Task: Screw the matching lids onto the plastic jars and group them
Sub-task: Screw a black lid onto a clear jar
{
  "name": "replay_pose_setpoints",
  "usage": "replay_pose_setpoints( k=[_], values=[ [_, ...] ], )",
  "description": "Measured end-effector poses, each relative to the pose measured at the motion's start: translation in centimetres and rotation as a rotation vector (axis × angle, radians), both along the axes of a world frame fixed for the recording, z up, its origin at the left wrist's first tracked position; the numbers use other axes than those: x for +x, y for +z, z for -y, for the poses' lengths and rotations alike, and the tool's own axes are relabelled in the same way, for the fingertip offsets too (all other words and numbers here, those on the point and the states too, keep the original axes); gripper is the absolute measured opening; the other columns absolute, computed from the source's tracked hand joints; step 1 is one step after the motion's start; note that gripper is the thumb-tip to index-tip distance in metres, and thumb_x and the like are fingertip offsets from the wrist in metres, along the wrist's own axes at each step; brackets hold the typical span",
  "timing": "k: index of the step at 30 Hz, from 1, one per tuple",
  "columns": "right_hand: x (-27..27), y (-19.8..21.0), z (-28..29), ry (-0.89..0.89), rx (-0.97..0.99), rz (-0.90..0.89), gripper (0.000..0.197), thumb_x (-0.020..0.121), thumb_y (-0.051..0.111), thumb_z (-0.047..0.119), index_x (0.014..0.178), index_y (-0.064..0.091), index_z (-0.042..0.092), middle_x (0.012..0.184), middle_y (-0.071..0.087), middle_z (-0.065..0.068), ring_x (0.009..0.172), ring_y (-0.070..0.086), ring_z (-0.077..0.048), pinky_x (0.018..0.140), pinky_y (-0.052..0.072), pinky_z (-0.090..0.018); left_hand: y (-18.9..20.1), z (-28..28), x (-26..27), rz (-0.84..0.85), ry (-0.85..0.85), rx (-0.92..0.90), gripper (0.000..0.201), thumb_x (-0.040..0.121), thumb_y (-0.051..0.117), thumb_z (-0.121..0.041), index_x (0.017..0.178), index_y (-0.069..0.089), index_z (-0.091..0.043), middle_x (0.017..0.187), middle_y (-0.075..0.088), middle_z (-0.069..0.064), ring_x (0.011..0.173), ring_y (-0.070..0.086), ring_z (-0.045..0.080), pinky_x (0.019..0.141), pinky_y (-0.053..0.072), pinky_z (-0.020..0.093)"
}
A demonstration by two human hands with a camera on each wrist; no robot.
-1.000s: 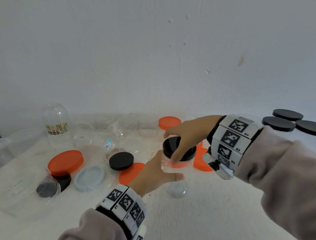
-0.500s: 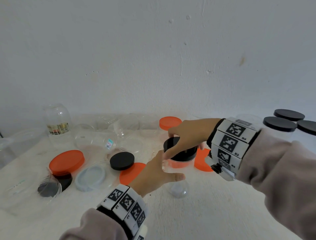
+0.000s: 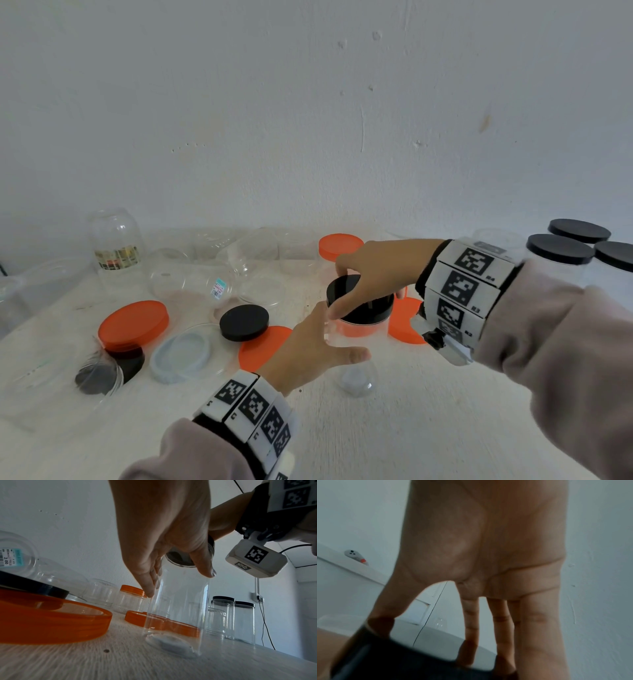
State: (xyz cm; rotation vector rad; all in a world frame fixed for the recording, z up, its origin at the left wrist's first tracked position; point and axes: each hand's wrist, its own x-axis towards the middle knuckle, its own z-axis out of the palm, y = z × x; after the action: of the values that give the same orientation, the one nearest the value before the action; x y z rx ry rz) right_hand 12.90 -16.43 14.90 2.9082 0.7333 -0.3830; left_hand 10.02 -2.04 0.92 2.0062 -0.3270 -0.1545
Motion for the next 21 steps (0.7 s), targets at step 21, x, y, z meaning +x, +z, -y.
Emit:
replay_pose_setpoints(
  k=[21],
  values=[
    [0.1,0.2,0.6,0.039,0.041,-0.147,0.084,0.072,0.074,0.057,0.143,0.031,0.041,0.141,0.038,0.011,0.128,0.040,-0.016,0.098,0.042,-0.035,-0.3,0.1,0.1,-0.005,0.026,-0.018,0.076,0.068,0.080,-0.049,0.125,0.029,-0.048,0.114,0.042,-0.035,0.111,0.041,-0.006,0.083,0.035,0.013]
  ],
)
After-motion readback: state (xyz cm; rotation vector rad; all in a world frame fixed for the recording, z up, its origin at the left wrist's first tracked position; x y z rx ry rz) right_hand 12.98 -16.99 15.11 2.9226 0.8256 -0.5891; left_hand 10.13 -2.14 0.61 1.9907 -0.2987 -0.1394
